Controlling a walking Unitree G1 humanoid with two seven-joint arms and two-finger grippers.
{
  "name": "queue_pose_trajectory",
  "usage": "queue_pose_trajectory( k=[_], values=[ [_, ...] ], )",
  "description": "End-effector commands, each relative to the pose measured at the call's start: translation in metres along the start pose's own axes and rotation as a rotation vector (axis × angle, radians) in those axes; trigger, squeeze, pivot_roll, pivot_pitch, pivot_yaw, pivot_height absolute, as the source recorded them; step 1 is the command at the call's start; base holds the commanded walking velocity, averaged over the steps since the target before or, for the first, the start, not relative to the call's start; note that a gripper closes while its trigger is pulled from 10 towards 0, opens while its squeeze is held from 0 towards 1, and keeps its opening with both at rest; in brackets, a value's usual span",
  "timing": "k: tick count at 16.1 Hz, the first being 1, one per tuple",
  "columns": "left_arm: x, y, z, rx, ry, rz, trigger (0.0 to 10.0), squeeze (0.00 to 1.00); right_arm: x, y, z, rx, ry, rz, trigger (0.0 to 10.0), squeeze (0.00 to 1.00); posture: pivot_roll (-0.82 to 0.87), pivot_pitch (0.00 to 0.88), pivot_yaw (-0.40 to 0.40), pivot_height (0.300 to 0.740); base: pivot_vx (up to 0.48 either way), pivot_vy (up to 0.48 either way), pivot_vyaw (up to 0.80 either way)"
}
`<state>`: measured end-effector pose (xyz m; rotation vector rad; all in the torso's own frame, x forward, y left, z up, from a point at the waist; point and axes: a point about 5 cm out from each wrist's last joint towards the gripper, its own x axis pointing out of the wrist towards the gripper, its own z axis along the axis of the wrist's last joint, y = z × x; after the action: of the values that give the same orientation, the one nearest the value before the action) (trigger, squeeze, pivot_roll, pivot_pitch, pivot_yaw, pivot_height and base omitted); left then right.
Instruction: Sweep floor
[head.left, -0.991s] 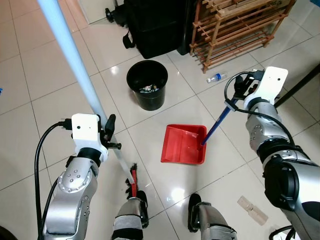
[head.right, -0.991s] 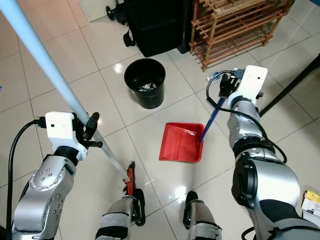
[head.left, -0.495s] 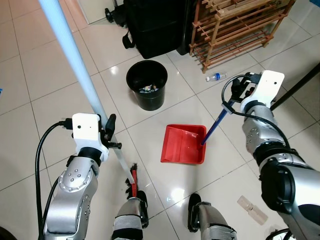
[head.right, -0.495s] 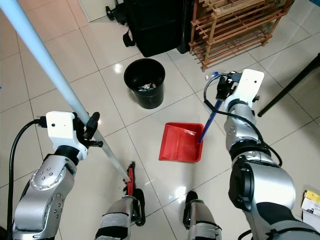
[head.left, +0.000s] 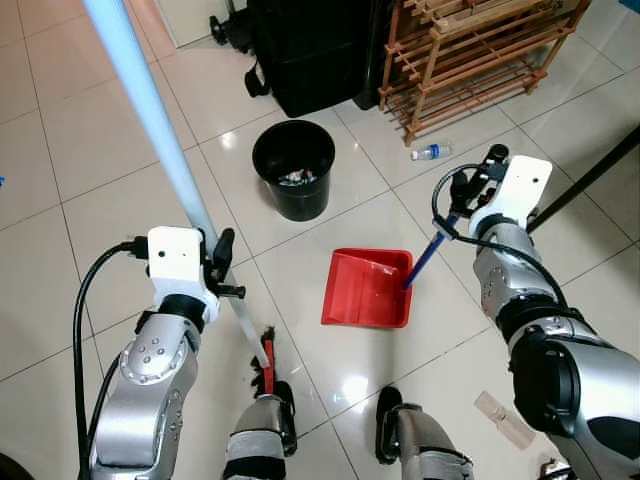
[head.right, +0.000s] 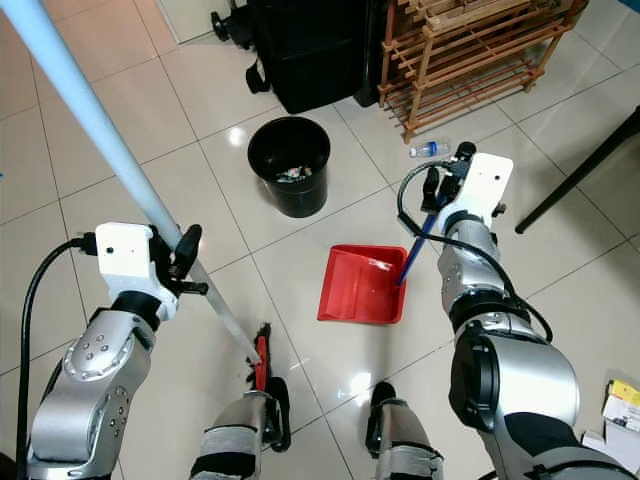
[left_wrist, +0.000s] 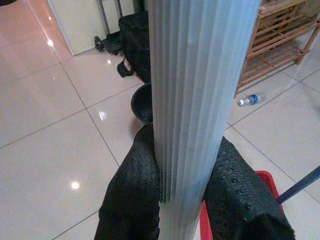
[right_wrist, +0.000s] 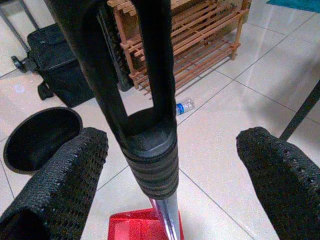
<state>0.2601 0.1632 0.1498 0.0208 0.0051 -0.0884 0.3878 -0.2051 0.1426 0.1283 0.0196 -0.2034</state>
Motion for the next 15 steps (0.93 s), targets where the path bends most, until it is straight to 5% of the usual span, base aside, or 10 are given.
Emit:
queue_pose_trajectory(
  k=[1,15],
  values=[
    [-0.003,0.002,0.0,0.007,-0.003,0.014,10.0,0.0,-0.002,0.001,-0.004,0.012,0.005,0.002,10.0,0.0,0.17,0.344,0.078,0.74,0.0,0.0,0.0],
    [-0.007,0.0,0.0,0.018,-0.003,0.015,10.0,0.0,0.0,0.02,0.0,0.048,0.0,0.046,10.0,0.0,0.2,0.336,0.084,0.74,0.0,0.0,0.0]
  ],
)
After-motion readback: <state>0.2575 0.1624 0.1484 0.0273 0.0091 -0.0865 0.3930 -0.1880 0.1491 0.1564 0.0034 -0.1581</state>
